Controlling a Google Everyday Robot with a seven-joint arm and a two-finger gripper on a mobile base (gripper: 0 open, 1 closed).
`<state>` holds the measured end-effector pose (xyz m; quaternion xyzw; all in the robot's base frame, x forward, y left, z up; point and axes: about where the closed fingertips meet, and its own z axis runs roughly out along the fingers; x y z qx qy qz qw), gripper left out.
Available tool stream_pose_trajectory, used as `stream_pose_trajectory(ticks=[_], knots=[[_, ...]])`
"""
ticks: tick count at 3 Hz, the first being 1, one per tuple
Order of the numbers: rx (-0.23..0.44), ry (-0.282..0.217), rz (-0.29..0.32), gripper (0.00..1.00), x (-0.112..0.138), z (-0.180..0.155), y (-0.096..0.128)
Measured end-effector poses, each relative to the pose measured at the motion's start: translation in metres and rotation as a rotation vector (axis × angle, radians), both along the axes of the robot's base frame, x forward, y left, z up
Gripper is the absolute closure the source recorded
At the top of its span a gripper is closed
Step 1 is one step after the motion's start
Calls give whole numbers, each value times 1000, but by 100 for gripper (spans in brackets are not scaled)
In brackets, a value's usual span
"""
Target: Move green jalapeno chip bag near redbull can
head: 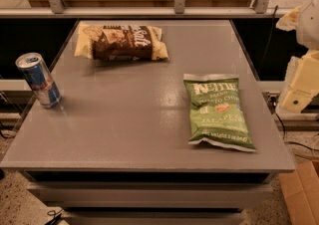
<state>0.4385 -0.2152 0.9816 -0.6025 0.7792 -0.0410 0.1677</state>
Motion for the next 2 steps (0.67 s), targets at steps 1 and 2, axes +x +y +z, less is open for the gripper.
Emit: stream_pose_trajectory(ticks=[1, 2], knots=[[0, 0, 0, 0, 0, 0, 0], [0, 0, -14, 0, 1, 1, -2]])
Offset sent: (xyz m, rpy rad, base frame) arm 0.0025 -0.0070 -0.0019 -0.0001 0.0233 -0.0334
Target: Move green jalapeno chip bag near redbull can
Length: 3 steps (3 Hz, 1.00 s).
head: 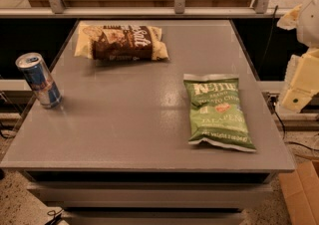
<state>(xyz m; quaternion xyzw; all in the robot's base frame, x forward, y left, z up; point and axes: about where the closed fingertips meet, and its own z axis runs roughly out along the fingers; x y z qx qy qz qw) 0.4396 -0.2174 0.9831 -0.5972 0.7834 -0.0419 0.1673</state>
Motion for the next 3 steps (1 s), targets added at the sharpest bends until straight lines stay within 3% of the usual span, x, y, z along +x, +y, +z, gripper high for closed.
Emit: stream_pose_trajectory(ticks=[3], knots=[[30, 141, 58, 0, 15, -58, 33]])
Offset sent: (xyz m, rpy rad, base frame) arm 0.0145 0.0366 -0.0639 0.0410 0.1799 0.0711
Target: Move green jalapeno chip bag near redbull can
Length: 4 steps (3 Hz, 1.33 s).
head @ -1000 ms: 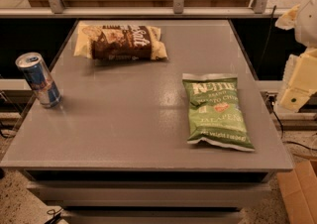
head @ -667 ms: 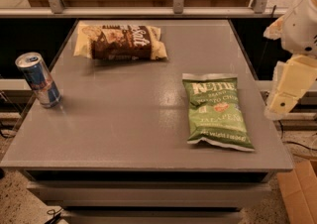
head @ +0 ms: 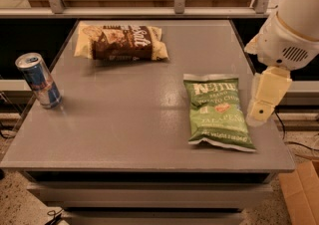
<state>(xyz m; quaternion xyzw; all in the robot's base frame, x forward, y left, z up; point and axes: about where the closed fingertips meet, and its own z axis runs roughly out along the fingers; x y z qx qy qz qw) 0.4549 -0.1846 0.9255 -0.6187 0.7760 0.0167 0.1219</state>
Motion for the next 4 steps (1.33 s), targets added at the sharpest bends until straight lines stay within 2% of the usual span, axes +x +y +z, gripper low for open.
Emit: stream_pose_trajectory(ticks=[2, 4], knots=[[6, 69, 1, 0, 3, -37, 12], [17, 112, 13, 0, 6, -66, 22]])
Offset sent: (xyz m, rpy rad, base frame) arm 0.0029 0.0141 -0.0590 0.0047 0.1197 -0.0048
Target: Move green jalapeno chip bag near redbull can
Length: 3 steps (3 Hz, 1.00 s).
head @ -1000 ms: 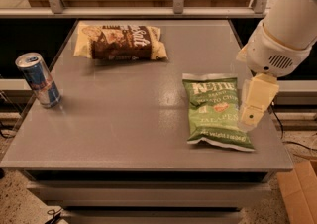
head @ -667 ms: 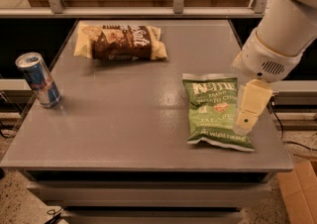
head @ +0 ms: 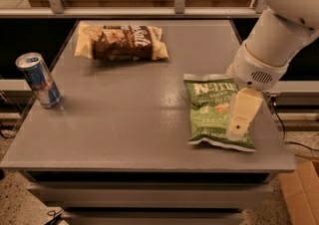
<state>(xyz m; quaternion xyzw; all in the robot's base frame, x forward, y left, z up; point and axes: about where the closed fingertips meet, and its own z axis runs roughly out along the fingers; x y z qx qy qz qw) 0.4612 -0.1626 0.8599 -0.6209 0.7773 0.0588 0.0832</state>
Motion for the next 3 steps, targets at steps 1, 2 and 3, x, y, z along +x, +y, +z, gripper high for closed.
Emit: stream_pose_trajectory(ticks=[1, 2, 3], knots=[[5, 17, 17, 12, 0, -10, 7], [12, 30, 32, 31, -2, -18, 14], [23, 38, 40, 55, -1, -21, 18]])
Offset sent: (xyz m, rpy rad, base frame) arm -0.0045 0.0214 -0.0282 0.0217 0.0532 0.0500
